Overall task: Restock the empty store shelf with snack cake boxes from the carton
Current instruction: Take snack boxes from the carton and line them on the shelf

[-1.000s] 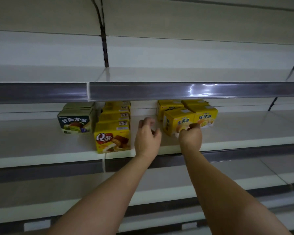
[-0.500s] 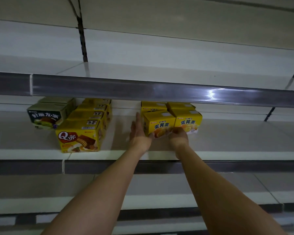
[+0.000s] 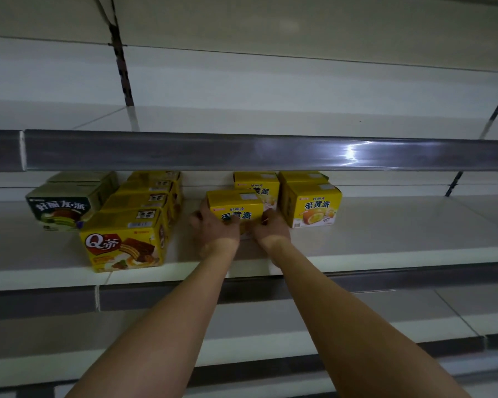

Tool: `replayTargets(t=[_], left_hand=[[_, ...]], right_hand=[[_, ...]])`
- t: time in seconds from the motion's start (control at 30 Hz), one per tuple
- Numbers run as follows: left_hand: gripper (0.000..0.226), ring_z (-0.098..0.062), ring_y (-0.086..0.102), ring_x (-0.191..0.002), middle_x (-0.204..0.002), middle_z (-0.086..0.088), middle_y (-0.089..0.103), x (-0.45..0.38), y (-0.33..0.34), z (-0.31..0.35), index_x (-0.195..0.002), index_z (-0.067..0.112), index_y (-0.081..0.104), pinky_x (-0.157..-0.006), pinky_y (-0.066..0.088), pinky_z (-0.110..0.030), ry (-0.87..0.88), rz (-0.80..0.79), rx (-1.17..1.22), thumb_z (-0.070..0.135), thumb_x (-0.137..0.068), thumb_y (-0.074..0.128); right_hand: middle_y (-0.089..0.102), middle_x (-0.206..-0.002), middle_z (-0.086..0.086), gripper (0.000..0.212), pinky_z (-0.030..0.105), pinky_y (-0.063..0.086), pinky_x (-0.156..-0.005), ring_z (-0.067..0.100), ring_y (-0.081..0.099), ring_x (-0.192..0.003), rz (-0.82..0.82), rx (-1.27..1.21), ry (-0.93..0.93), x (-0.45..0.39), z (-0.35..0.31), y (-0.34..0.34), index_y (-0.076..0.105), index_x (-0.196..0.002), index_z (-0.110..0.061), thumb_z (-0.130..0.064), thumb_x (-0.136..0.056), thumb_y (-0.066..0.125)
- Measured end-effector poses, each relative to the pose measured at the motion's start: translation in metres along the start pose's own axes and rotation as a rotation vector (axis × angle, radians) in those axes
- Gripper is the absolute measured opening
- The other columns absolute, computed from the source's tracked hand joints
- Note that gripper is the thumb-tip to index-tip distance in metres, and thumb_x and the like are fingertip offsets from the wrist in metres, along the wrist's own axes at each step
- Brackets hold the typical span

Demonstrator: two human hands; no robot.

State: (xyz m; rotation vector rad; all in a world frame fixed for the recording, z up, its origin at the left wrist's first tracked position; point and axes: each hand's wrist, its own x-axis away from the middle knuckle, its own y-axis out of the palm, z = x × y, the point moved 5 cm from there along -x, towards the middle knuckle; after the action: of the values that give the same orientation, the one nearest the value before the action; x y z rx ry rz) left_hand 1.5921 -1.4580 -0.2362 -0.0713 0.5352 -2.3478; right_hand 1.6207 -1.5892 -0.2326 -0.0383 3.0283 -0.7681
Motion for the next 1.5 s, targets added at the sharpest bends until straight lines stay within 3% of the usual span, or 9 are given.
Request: replayTargets(t=[0.17, 0.33, 0.43, 0.53, 0.67, 0.8, 0.93, 1.1, 1.5], left_hand=[[0.061, -0.036, 0.045, -0.123, -0.140, -0.020, 0.036, -0.006, -0.010, -0.010, -0.142, 0.019, 0.036, -0.097, 0.040, -0.040, -0.142, -0.003, 0.022, 0.021, -0.088, 0.064], [0.061, -0.037, 0.049, -0.119, -0.141, -0.021, 0.036, -0.010, -0.009, -0.011, -0.142, 0.014, 0.035, -0.095, 0.042, -0.039, -0.197, 0.056, 0.205, 0.015, -0.086, 0.060], [0.077, -0.038, 0.038, -0.128, -0.146, -0.018, 0.022, -0.009, -0.016, -0.005, -0.148, 0.014, 0.021, -0.104, 0.036, -0.039, -0.173, 0.091, 0.272, 0.009, -0.084, 0.065], [0.085, -0.031, 0.032, -0.133, -0.148, -0.015, 0.022, -0.004, -0.026, 0.008, -0.151, 0.016, 0.018, -0.105, 0.032, -0.031, 0.031, 0.195, 0.128, 0.004, -0.082, 0.066], [0.078, -0.029, 0.027, -0.137, -0.154, -0.011, 0.016, -0.005, -0.010, 0.019, -0.149, 0.028, 0.028, -0.104, 0.034, -0.036, 0.400, 0.100, -0.248, 0.007, -0.083, 0.065], [0.065, -0.031, 0.035, -0.134, -0.155, -0.006, 0.016, -0.023, -0.002, 0.008, -0.145, 0.029, 0.037, -0.102, 0.042, -0.043, 0.400, 0.014, -0.343, 0.013, -0.087, 0.062], [0.054, -0.033, 0.048, -0.120, -0.145, -0.010, 0.027, -0.034, 0.000, 0.008, -0.136, 0.025, 0.047, -0.090, 0.049, -0.043, 0.427, 0.086, -0.319, 0.011, -0.085, 0.061], [0.048, -0.035, 0.050, -0.116, -0.143, -0.013, 0.029, -0.038, 0.003, 0.008, -0.131, 0.019, 0.047, -0.080, 0.049, -0.042, 0.393, 0.162, -0.342, 0.010, -0.086, 0.059], [0.074, -0.031, 0.039, -0.133, -0.155, -0.012, 0.015, -0.050, 0.016, 0.021, -0.145, 0.016, 0.036, -0.100, 0.040, -0.031, 0.406, -0.064, -0.211, -0.009, -0.079, 0.059]], right_hand=[[0.063, -0.114, 0.017, 0.015, 0.031, 0.042, -0.078, 0.032, 0.058, -0.106, 0.052, 0.146, -0.027, -0.011, -0.021, 0.016, 0.055, -0.098, -0.011, -0.026, -0.094, 0.057], [0.066, -0.102, 0.017, 0.028, 0.030, 0.039, -0.070, 0.031, 0.061, -0.099, 0.001, 0.171, -0.087, -0.027, -0.026, 0.026, 0.044, -0.068, -0.018, -0.016, -0.089, 0.062], [0.064, -0.112, 0.015, 0.007, 0.032, 0.046, -0.079, 0.032, 0.061, -0.106, 0.013, 0.232, -0.107, -0.031, -0.029, 0.029, 0.063, -0.094, -0.011, -0.011, -0.088, 0.059], [0.048, -0.133, 0.011, 0.032, 0.033, 0.046, -0.078, 0.032, 0.058, -0.112, 0.215, 0.479, -0.213, -0.036, -0.038, 0.017, 0.054, -0.124, -0.009, -0.014, -0.093, 0.053], [0.024, -0.153, 0.007, 0.058, 0.035, 0.046, -0.078, 0.033, 0.057, -0.115, 0.172, 0.624, -0.314, -0.050, -0.044, 0.016, 0.031, -0.145, -0.014, -0.014, -0.093, 0.054], [0.034, -0.145, 0.013, 0.053, 0.035, 0.047, -0.077, 0.031, 0.058, -0.112, 0.255, 0.815, -0.347, -0.064, -0.053, 0.007, 0.036, -0.141, -0.014, -0.013, -0.092, 0.055], [0.026, -0.155, 0.010, 0.057, 0.035, 0.046, -0.089, 0.031, 0.054, -0.121, 0.101, 0.850, -0.284, -0.077, -0.047, 0.005, 0.026, -0.148, -0.011, -0.025, -0.098, 0.049], [0.047, -0.137, 0.013, 0.043, 0.037, 0.045, -0.089, 0.032, 0.051, -0.121, 0.263, 0.843, -0.330, -0.069, -0.046, -0.007, 0.044, -0.134, -0.006, -0.023, -0.096, 0.054], [0.036, -0.147, 0.008, 0.045, 0.035, 0.043, -0.091, 0.031, 0.050, -0.122, 0.351, 0.613, -0.339, -0.063, -0.034, -0.014, 0.047, -0.132, -0.013, -0.029, -0.092, 0.058]])
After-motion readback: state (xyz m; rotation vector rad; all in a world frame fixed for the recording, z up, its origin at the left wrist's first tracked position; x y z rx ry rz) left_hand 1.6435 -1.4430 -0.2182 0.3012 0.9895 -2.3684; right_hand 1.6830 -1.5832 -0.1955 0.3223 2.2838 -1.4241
